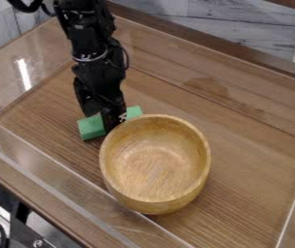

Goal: Put the green block in the brown bowl

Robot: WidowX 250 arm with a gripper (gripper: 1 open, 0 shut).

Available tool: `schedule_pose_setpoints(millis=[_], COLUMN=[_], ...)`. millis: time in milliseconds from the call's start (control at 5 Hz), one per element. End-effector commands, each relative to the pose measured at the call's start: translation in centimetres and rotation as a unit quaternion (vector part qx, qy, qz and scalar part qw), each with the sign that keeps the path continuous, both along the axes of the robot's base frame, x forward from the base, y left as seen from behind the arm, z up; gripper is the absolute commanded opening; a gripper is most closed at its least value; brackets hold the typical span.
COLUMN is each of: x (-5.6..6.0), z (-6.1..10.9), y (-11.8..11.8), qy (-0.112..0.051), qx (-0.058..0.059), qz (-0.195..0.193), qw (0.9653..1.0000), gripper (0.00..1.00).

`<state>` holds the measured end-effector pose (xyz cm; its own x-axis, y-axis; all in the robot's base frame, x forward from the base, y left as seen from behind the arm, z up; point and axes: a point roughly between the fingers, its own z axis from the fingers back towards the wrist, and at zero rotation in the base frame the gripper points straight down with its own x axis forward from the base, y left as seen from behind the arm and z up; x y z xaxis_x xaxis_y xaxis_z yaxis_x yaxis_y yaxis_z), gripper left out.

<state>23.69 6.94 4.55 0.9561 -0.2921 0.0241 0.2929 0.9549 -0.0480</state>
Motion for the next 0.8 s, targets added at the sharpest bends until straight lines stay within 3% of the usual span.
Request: schedule_pose_setpoints(millis=[0,200,400,600], x=[1.34,1.42,1.35,1.06], z=[1.06,0.71,0.5,0.56], y=[0.62,0.72,0.74,0.66], qy=[-0.025,-0.022,-0.017,-0.007], qx=[0.004,0.0,-0.005,-0.011], qz=[0.006,0.01,0.012,0.018], qw=[0.9997,0.9997,0.9998,0.9997], gripper=[1.0,1.0,0.0,0.0])
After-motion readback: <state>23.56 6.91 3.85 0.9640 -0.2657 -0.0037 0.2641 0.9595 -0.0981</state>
